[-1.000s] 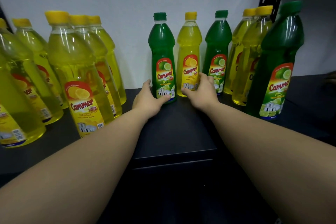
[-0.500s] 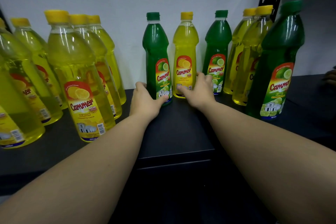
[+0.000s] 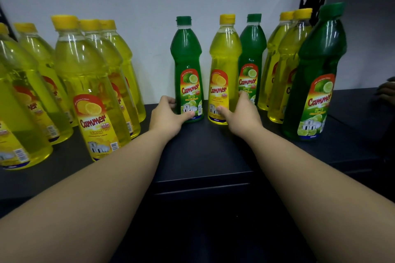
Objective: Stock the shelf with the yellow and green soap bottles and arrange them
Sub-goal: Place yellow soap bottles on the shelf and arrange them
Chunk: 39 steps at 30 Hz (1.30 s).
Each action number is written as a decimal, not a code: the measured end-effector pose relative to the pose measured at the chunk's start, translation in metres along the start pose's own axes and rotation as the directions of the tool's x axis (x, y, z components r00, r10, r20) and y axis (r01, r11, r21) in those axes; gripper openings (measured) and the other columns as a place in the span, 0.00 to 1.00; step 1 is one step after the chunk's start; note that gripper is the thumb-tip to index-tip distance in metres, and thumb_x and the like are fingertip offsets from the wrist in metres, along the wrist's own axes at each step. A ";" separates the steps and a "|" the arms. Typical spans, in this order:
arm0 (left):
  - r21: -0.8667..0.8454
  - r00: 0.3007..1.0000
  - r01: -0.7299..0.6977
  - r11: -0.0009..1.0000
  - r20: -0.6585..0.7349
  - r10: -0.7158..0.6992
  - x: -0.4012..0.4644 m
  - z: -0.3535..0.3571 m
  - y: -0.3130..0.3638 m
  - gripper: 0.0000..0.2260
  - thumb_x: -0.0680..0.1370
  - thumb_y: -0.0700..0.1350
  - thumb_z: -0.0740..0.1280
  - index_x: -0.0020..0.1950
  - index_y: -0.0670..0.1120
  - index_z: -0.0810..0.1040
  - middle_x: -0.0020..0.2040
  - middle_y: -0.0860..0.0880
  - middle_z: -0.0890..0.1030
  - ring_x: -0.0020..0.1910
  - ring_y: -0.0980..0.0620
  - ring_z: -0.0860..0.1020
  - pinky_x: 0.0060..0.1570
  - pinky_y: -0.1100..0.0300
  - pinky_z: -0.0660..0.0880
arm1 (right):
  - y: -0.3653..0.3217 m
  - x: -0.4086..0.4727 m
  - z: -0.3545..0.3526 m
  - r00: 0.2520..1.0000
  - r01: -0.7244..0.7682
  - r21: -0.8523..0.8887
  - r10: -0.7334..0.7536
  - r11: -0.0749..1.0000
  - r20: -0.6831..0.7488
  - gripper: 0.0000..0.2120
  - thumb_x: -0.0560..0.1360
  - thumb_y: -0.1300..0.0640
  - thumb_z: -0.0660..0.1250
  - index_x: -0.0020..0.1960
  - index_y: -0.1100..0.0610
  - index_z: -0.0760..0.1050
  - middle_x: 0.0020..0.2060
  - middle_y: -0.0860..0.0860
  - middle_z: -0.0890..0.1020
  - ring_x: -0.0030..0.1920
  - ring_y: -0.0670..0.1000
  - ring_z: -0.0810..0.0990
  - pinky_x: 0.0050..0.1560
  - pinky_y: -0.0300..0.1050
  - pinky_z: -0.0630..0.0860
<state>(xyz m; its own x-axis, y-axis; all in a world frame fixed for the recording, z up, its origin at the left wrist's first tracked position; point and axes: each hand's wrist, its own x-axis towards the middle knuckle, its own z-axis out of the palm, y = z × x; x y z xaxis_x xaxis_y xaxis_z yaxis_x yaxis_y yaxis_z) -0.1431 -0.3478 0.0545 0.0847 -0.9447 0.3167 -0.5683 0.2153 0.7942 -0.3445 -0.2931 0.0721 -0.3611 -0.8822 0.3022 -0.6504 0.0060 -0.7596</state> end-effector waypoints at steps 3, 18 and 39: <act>0.032 1.000 -0.014 0.999 0.015 0.013 0.002 0.002 0.001 0.33 0.70 0.58 0.81 0.69 0.48 0.72 0.67 0.49 0.80 0.61 0.48 0.81 0.60 0.47 0.80 | 0.011 -0.022 -0.020 1.000 0.005 0.014 -0.005 1.000 0.011 0.39 0.77 0.45 0.73 0.80 0.55 0.58 0.73 0.54 0.74 0.72 0.57 0.73 0.67 0.55 0.74; 0.187 0.997 0.009 0.982 0.075 -0.024 0.022 0.013 -0.005 0.36 0.72 0.67 0.74 0.74 0.52 0.69 0.70 0.51 0.79 0.67 0.46 0.78 0.66 0.42 0.75 | 0.025 -0.059 -0.051 0.994 0.064 0.182 -0.080 0.981 0.079 0.35 0.74 0.44 0.75 0.76 0.50 0.65 0.66 0.47 0.79 0.63 0.49 0.79 0.60 0.49 0.79; 0.379 0.986 -0.014 0.925 0.161 -0.051 0.023 0.015 -0.002 0.34 0.77 0.71 0.64 0.77 0.54 0.66 0.73 0.48 0.76 0.73 0.42 0.71 0.69 0.40 0.69 | 0.023 -0.062 -0.050 0.992 0.064 0.197 -0.084 0.978 0.091 0.33 0.73 0.46 0.77 0.72 0.50 0.65 0.64 0.47 0.81 0.59 0.48 0.81 0.59 0.49 0.80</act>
<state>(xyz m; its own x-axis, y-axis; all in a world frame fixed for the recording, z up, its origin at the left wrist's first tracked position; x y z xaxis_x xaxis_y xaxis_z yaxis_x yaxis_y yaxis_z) -0.1527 -0.3740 0.0524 -0.0195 -0.9820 0.1880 -0.8373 0.1189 0.5337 -0.3700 -0.2150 0.0648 -0.2429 -0.9190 0.3107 -0.5279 -0.1435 -0.8371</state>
